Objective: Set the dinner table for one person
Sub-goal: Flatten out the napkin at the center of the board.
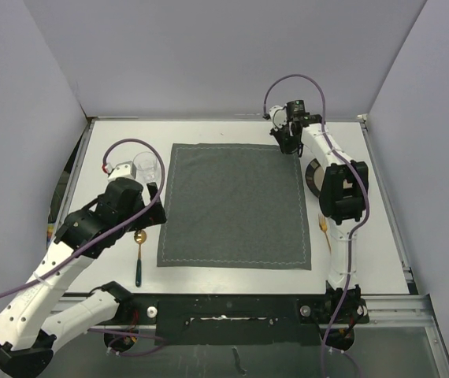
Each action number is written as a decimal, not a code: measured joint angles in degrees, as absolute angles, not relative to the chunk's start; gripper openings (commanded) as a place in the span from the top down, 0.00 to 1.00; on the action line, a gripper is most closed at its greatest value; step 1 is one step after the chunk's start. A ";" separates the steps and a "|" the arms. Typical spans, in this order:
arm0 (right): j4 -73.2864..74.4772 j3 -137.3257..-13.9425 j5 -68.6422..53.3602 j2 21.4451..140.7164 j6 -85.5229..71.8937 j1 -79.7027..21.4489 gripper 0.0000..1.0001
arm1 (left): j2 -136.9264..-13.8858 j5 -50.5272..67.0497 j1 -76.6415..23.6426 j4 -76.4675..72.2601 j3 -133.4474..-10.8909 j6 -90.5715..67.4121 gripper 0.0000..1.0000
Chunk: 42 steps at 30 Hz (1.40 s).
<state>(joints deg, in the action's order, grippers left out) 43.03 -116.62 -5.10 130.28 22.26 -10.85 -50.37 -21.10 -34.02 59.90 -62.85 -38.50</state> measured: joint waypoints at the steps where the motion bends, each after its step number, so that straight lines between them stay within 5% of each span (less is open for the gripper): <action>1: 43.24 -116.62 -5.10 130.45 22.22 -10.72 1.00 | -50.37 -21.02 -34.00 59.92 -62.85 -38.50 0.02; 42: 36.71 -112.49 -3.42 135.31 21.32 -8.71 1.00 | -52.25 -16.12 -33.91 60.27 -59.02 -39.77 0.02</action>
